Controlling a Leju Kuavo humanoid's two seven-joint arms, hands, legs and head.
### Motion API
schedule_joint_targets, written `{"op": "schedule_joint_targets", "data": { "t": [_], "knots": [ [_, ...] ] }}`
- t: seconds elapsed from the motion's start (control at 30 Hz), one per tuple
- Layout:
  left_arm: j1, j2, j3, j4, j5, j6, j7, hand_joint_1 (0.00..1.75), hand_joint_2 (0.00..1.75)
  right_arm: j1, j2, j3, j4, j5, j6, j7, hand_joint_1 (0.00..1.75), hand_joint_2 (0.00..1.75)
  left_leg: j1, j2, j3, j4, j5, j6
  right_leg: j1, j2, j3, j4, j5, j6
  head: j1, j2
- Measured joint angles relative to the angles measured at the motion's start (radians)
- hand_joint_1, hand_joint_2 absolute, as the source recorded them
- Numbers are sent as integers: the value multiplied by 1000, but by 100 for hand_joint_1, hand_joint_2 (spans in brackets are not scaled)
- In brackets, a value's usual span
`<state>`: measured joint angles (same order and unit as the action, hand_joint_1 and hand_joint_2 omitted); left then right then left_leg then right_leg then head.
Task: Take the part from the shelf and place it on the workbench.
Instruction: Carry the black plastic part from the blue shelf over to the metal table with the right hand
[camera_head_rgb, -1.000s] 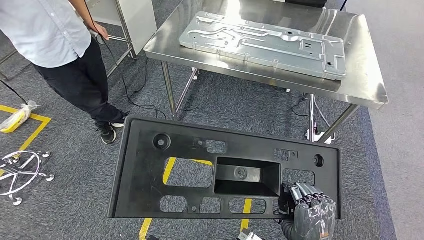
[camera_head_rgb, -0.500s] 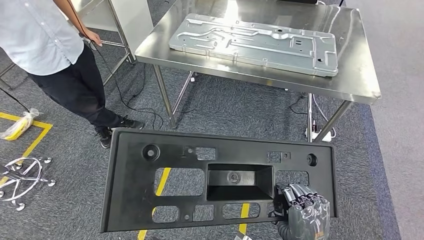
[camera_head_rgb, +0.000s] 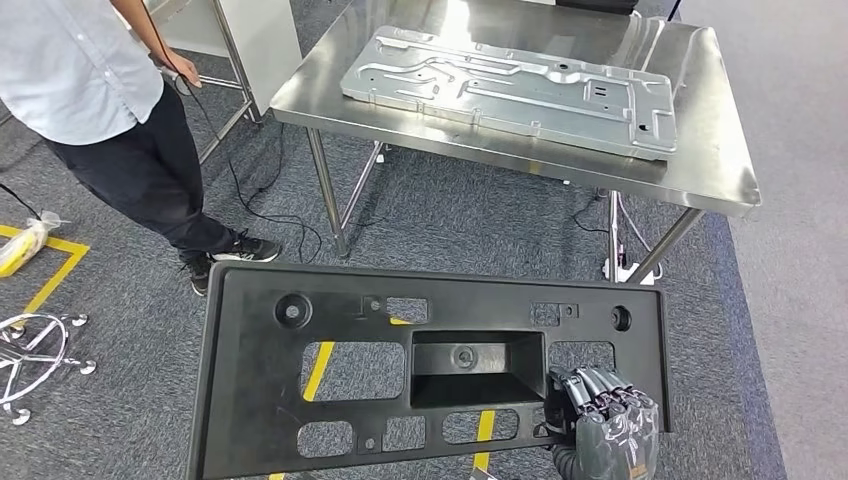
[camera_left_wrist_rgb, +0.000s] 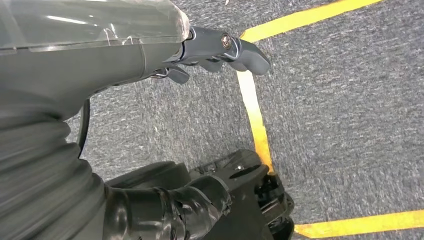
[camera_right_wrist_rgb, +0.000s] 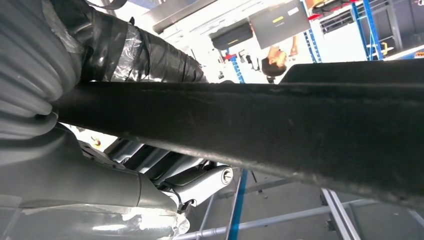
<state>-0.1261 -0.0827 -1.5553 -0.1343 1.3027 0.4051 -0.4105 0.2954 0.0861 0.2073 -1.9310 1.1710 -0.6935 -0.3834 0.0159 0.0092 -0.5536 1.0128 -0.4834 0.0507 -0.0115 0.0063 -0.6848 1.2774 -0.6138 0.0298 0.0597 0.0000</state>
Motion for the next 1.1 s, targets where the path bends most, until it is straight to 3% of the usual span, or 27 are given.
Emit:
{"op": "schedule_joint_targets", "data": {
  "t": [0.03,0.07,0.13,0.2,0.27,0.37,0.43,0.5,0.53,0.57,0.6,0.67,0.73,0.83,0.9,1.03,1.07,1.1],
  "knots": [
    [0,0,0,0,0,0,0,0,175,1,1,-2,0,-4,0,-2,175,175,0,0,1,1,-2,-1,-3,0,-16,23,3,3,0,0],
    [0,0,0,0,1,0,0,0,175,1,2,-3,0,-7,0,-4,175,175,1,0,3,2,-4,-3,-7,-1,-12,8,26,5,0,0],
    [0,0,0,0,0,0,0,0,175,1,5,-5,0,-10,0,-5,175,175,3,-1,9,4,-12,-10,-12,-4,41,-112,99,7,0,0],
    [0,0,0,0,0,-1,0,0,175,0,6,-7,-1,-11,0,-5,175,175,1,-1,14,7,-21,-22,-8,-7,91,-219,134,1,0,0],
    [-1,0,0,0,-1,0,0,0,175,1,7,-8,-2,-12,0,-6,175,175,-2,0,15,5,-25,-35,-2,-6,100,-241,129,-10,-1,0],
    [-3,0,0,0,-1,0,0,0,175,2,12,-10,-4,-13,0,-6,175,175,2,1,15,23,-43,-51,-4,-2,111,-247,126,-31,-2,0],
    [-3,0,0,0,-1,-1,0,0,175,2,16,-12,-5,-13,0,-6,175,175,4,0,-26,115,-89,-56,-4,-3,121,-250,122,-44,-4,0],
    [0,0,0,0,-1,-1,0,0,175,2,19,-12,-5,-13,0,-6,175,175,4,0,-102,248,-139,-56,2,-4,127,-250,114,-53,-4,0],
    [1,0,0,0,0,-2,0,0,175,3,19,-12,-5,-13,0,-6,175,175,4,0,-131,292,-145,-55,5,-3,132,-250,110,-56,-4,0],
    [3,0,0,0,0,-2,0,0,175,4,20,-12,-5,-13,0,-6,175,175,3,-1,-144,298,-129,-52,9,-1,137,-249,106,-57,-4,0],
    [3,0,0,0,0,-2,0,0,175,5,20,-13,-5,-13,0,-6,175,175,2,-1,-138,269,-95,-47,11,1,145,-249,100,-57,-4,0],
    [3,1,0,0,0,-3,0,0,175,6,21,-13,-5,-13,0,-6,175,175,-6,-2,-90,143,-12,-28,16,4,162,-250,87,-55,-4,0],
    [1,3,0,0,1,-3,0,0,175,5,21,-13,-5,-13,0,-6,175,175,-15,-4,-49,49,18,-13,17,4,168,-250,76,-46,-2,0],
    [4,4,0,0,2,-4,0,0,175,5,21,-14,-6,-14,0,-7,175,175,-17,-6,-31,18,10,-5,15,2,173,-244,79,-31,-2,0],
    [5,4,0,0,3,-4,0,0,175,5,21,-16,-7,-15,0,-8,175,175,-11,-7,-10,2,10,0,13,1,165,-210,64,-22,0,0],
    [1,4,0,0,3,-4,0,0,175,5,21,-21,-8,-18,0,-12,175,175,-8,-6,10,-5,-2,8,0,-1,39,-21,-5,4,1,0],
    [2,4,0,0,3,-5,0,0,175,7,21,-23,-8,-18,0,-13,175,175,-7,-6,16,-5,-8,7,-4,-1,18,-8,2,8,1,0],
    [4,4,0,0,3,-5,0,0,175,8,21,-24,-8,-18,0,-14,175,175,-6,-6,24,-5,-15,4,-7,-1,14,-30,32,10,1,0]
  ]
}}
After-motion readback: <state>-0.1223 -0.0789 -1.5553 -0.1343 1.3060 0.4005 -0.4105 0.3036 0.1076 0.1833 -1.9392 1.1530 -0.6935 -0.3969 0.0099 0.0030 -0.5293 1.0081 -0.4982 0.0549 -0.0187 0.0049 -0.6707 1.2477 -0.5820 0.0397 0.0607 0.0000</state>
